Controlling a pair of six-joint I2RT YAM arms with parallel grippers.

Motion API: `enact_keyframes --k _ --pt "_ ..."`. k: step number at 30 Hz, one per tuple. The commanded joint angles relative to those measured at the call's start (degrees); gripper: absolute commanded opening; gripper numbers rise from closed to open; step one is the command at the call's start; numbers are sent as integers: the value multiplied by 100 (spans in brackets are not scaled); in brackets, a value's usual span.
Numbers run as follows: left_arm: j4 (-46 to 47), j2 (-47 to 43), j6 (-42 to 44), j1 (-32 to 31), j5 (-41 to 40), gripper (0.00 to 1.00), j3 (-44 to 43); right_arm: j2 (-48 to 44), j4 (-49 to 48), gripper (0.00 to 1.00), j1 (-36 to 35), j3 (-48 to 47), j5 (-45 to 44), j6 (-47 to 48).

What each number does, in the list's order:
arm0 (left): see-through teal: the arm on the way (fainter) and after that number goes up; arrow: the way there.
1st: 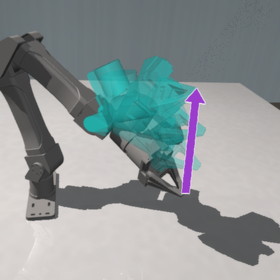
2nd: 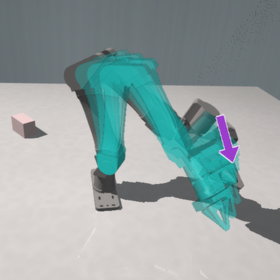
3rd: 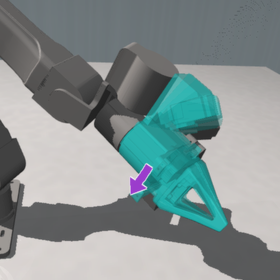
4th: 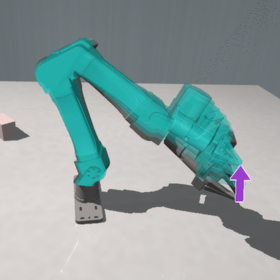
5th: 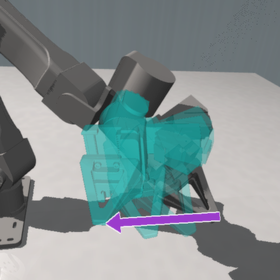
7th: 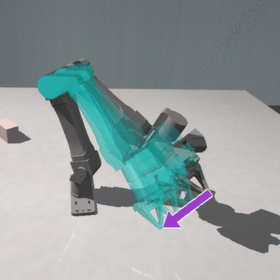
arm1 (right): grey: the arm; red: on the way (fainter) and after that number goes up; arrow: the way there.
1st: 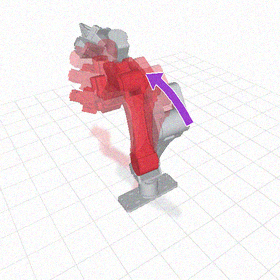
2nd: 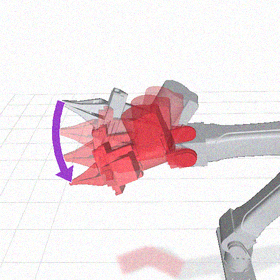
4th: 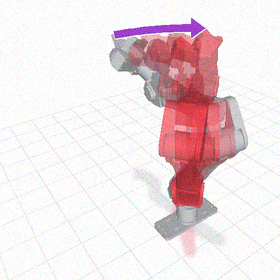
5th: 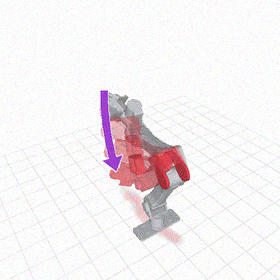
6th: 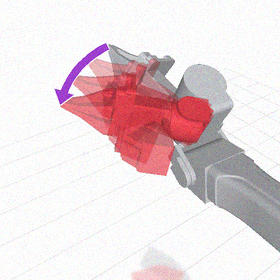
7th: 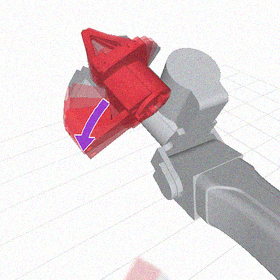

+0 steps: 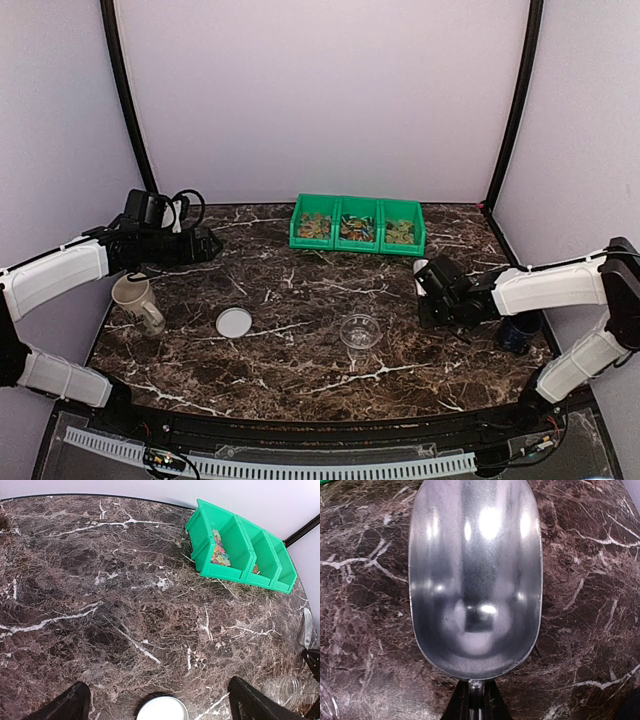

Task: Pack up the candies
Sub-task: Place the spatula at the center of the board.

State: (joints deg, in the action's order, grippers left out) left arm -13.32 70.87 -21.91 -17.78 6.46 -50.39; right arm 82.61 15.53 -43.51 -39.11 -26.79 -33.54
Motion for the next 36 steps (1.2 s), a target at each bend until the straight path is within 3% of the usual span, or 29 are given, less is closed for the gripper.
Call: enact_keyframes --k 1,11,15,24,36 --pt "94 -21 -50 38 24 99 91 37 -356 0 173 160 28 -355" --pt "92 6 -46 45 18 99 91 348 -690 2 343 392 298 -470" --pt "90 6 -43 43 25 99 98 409 -704 11 343 373 347 -458" --pt "82 6 -48 43 5 99 91 258 -482 42 343 223 327 -407" --pt "83 1 -51 41 17 99 84 -448 245 69 430 -883 -70 8"
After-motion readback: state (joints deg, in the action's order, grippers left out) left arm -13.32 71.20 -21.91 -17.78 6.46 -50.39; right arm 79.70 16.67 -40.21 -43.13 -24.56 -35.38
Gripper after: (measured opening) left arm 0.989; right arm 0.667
